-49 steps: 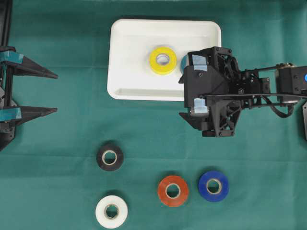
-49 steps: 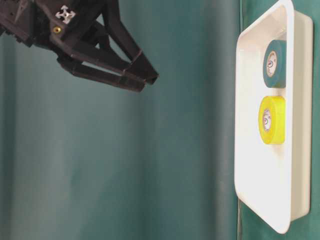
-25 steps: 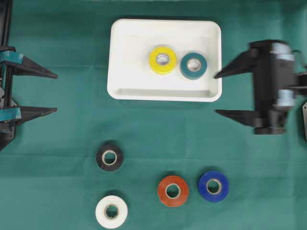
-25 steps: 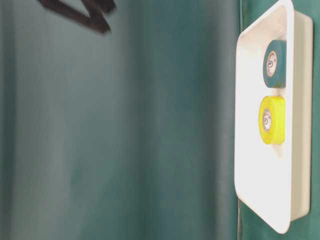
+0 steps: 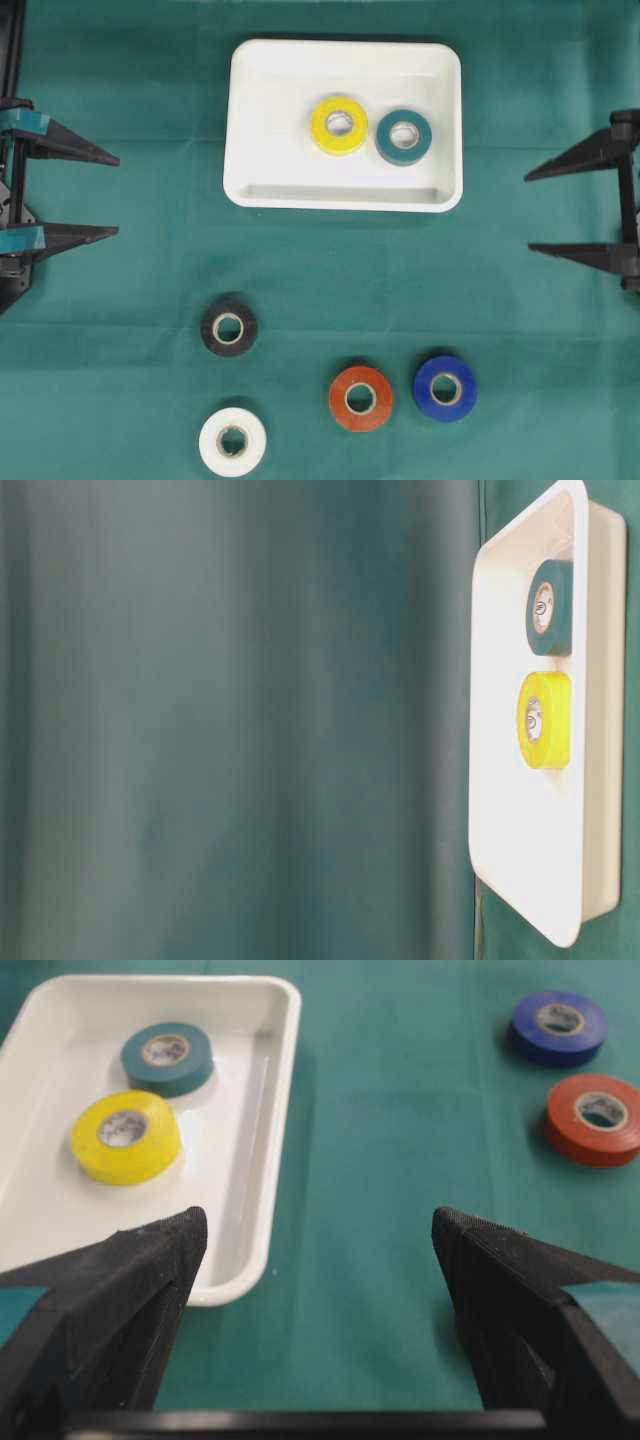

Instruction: Pick up the tape from a random location and place it into the white case.

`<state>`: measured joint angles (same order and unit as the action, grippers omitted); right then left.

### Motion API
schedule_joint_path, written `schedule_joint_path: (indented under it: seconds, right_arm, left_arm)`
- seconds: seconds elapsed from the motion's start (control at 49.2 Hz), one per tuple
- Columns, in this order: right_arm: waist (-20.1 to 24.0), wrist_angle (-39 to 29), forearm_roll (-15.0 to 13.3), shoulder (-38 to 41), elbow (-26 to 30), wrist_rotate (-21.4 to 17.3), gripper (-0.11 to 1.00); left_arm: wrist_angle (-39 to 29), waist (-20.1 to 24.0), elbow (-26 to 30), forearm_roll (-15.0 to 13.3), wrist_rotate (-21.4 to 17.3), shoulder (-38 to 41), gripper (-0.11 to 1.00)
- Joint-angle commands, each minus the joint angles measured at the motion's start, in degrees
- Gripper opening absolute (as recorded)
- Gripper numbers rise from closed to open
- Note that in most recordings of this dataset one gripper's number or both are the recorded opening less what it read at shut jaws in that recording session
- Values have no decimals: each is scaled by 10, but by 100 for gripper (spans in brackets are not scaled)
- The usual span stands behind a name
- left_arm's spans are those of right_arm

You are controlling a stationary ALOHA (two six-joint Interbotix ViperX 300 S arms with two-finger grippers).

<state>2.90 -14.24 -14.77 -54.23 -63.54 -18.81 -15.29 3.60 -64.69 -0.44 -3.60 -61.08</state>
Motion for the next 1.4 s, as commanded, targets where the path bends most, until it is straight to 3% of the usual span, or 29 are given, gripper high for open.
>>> schedule_joint_path:
  seconds: [0.0, 0.264, 0.956, 1.098, 1.383]
  right_arm:
    - [-4, 35, 1, -4, -24, -9, 87]
    - [-8, 107, 1, 18, -75, -29, 87]
    - [-20, 89, 1, 7, -70, -29, 87]
    - [-20, 89, 1, 7, -69, -29, 87]
    - [-20, 88, 1, 6, -66, -29, 87]
  left_arm:
    - [3, -1, 5, -2, -2, 3, 94]
    - [3, -1, 4, -1, -2, 3, 94]
    - [3, -2, 4, -1, 1, 4, 94]
    - [3, -25, 4, -1, 2, 4, 94]
    - [3, -119, 4, -2, 4, 8, 94]
